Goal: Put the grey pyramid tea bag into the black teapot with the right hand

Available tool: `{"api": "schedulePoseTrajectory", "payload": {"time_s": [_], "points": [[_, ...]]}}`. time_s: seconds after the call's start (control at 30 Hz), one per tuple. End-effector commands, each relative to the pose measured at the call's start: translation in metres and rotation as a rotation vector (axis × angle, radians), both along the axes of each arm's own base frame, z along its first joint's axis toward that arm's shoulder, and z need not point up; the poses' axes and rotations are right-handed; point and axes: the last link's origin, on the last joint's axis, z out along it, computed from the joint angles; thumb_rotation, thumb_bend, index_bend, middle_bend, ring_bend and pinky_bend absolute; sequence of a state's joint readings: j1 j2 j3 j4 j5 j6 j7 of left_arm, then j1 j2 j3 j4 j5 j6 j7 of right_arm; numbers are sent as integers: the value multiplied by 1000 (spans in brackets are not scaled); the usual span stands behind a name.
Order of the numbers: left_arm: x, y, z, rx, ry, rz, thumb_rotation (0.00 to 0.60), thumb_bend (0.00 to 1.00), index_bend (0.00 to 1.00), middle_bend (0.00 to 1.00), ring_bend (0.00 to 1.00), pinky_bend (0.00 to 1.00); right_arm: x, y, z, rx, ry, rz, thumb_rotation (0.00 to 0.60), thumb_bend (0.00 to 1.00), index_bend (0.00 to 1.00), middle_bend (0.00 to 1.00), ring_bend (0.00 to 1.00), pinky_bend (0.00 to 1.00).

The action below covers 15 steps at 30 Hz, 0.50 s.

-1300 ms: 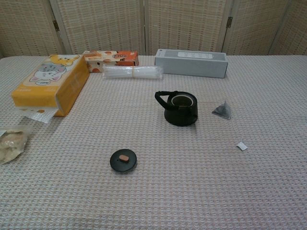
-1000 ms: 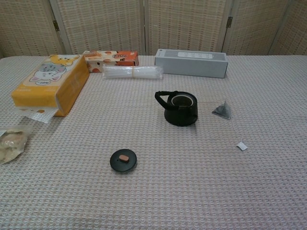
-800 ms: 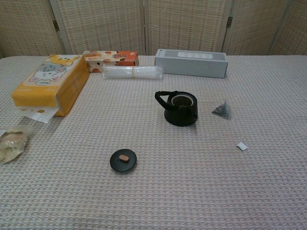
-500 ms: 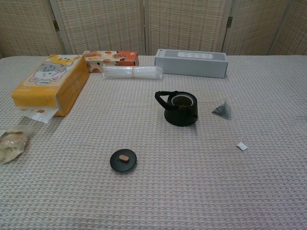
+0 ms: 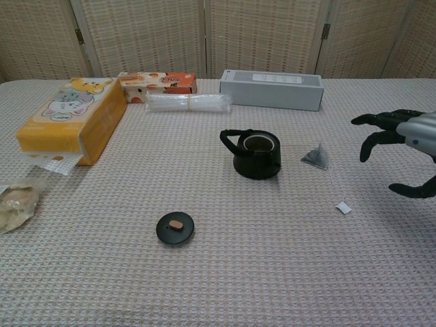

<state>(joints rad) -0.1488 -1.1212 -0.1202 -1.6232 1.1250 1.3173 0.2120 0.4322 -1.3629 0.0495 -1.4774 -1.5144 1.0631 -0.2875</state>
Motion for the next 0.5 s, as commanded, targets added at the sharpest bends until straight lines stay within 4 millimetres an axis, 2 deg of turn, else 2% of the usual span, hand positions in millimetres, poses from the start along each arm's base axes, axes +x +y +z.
{"api": "schedulePoseTrajectory", "payload": {"time_s": [0.03,0.5], "points": [[1,0,1,16,6,8,600,249,11,0,23,273,0,4,-9,11,16,15,600,254,348,0,0,0],[0,4,-2,44,38,2,600,249,11,0,16,274,-16,7,-37,28,-37,-21,600,252,360,0,0,0]]}}
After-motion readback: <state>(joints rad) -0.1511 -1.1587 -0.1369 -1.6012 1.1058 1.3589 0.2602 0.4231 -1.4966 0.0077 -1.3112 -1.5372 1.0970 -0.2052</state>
